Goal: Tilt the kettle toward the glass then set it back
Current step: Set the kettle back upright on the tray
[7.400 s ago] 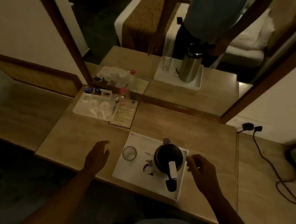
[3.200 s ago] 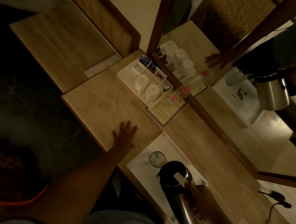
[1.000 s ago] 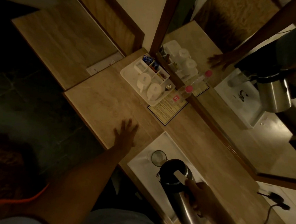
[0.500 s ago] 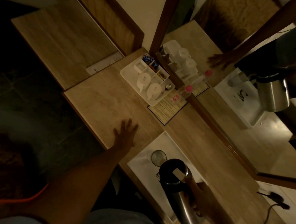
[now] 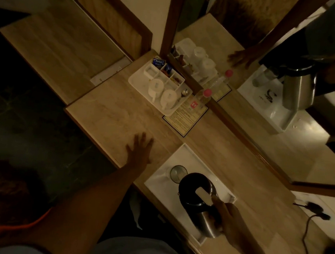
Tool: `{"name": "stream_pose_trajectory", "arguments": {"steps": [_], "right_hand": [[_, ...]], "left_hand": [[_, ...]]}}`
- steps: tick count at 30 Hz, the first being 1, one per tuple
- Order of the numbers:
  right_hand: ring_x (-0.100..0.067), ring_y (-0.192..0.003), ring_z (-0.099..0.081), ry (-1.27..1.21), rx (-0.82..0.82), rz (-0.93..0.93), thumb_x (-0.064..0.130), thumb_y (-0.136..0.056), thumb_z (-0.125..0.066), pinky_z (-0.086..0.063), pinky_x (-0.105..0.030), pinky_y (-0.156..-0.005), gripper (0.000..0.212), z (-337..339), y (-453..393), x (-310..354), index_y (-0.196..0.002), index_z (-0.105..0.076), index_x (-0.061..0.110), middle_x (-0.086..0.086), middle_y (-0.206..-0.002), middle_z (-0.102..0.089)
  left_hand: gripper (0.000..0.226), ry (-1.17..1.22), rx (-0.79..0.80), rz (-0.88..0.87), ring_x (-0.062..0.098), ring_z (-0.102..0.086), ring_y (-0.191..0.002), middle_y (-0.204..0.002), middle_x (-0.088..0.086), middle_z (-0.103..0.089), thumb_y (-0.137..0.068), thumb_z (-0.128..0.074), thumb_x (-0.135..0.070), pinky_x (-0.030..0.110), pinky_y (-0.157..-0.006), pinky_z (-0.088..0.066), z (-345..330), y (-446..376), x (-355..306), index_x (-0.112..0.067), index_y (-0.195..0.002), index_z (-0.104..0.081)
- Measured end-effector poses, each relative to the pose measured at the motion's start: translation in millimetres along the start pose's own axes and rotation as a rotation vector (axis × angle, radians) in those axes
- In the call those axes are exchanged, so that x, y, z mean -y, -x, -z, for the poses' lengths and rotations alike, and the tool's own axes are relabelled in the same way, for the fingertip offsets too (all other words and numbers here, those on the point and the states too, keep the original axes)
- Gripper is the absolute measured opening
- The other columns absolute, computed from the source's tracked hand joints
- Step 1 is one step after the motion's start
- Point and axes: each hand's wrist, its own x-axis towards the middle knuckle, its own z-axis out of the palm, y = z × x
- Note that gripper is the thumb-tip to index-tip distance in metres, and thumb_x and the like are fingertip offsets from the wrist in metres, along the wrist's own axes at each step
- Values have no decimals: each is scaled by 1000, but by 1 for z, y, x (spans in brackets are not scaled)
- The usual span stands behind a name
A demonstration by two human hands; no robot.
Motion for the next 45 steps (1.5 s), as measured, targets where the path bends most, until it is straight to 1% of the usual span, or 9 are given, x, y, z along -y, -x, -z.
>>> {"name": "stream_pose_trajectory", "arguments": {"steps": [4, 9, 15, 21, 24, 27, 34, 42, 45], "right_hand": [[-15, -40, -42, -157, -92, 50, 61, -93, -33, -38, -19, -47, 71, -9, 4, -23, -51, -58, 9, -3, -43, -49], [-11, -40, -34, -154, -253, 77, 3, -91, -54, -28, -27, -46, 48, -21, 7, -56, -48, -56, 23, 0, -42, -42], [-12, -39, -38, -41, -593, 67, -29, -65, -74, -32, -24, -50, 40, -44, 12, -95, -46, -57, 1, -4, -42, -48], [-20, -65, -39, -608, -701, -125, -31, -76, -64, -30, -40, -63, 25, -58, 5, -110, -68, -63, -7, -14, -69, -49], [-9, -59, -42, -702, -726, -167, -33, -77, -60, -34, -34, -57, 4, -59, -3, -109, -76, -57, -33, -7, -63, -51], [-13, -58, -41, -768, -757, -188, -35, -77, -55, -36, -30, -54, 18, -64, -7, -112, -72, -63, -20, 1, -48, -47], [-23, -64, -47, -887, -741, -203, -30, -81, -56, -43, -29, -63, 10, -75, -6, -118, -90, -59, -32, -12, -77, -50], [-18, -42, -42, -616, -620, 31, -12, -85, -45, -51, -60, -81, 50, -43, 17, -111, -45, -58, 16, 0, -42, -50], [-11, -58, -65, -419, -657, 257, 5, -94, -36, -59, -35, -71, 53, -15, 13, -81, -58, -71, 22, 1, -56, -69]], "left_hand": [[99, -61, -5, -10, 41, 13, -163, -175, 12, 21, -101, -64, -42, 70, -125, -18, -5, -4, -4, -30, -169, 8], [98, -86, 0, -5, 42, 13, -163, -174, 13, 21, -102, -62, -43, 71, -125, -18, -10, -8, -6, -30, -169, 9], [100, -140, -47, -21, 44, 9, -163, -175, 15, 18, -101, -62, -46, 70, -124, -23, -20, -15, -6, -27, -169, 8], [103, -128, -70, -32, 44, 10, -163, -174, 14, 19, -100, -64, -46, 70, -124, -22, -27, -18, -6, -26, -169, 9], [105, -124, -75, -43, 44, 11, -163, -174, 14, 20, -99, -66, -45, 71, -124, -22, -29, -20, -4, -27, -169, 10], [106, -131, -78, -45, 44, 10, -163, -175, 14, 18, -98, -68, -45, 72, -123, -23, -32, -22, -5, -27, -169, 9], [104, -114, -85, -38, 45, 7, -163, -175, 14, 15, -97, -70, -42, 72, -122, -24, -34, -21, -1, -28, -170, 3], [103, -45, -105, -50, 44, 5, -163, -176, 13, 13, -96, -71, -42, 71, -123, -25, -11, -7, -21, -30, -169, 0], [96, 10, -160, 34, 41, 4, -164, -176, 11, 12, -100, -67, -39, 70, -125, -20, 20, 5, 4, -32, -169, -1]]}}
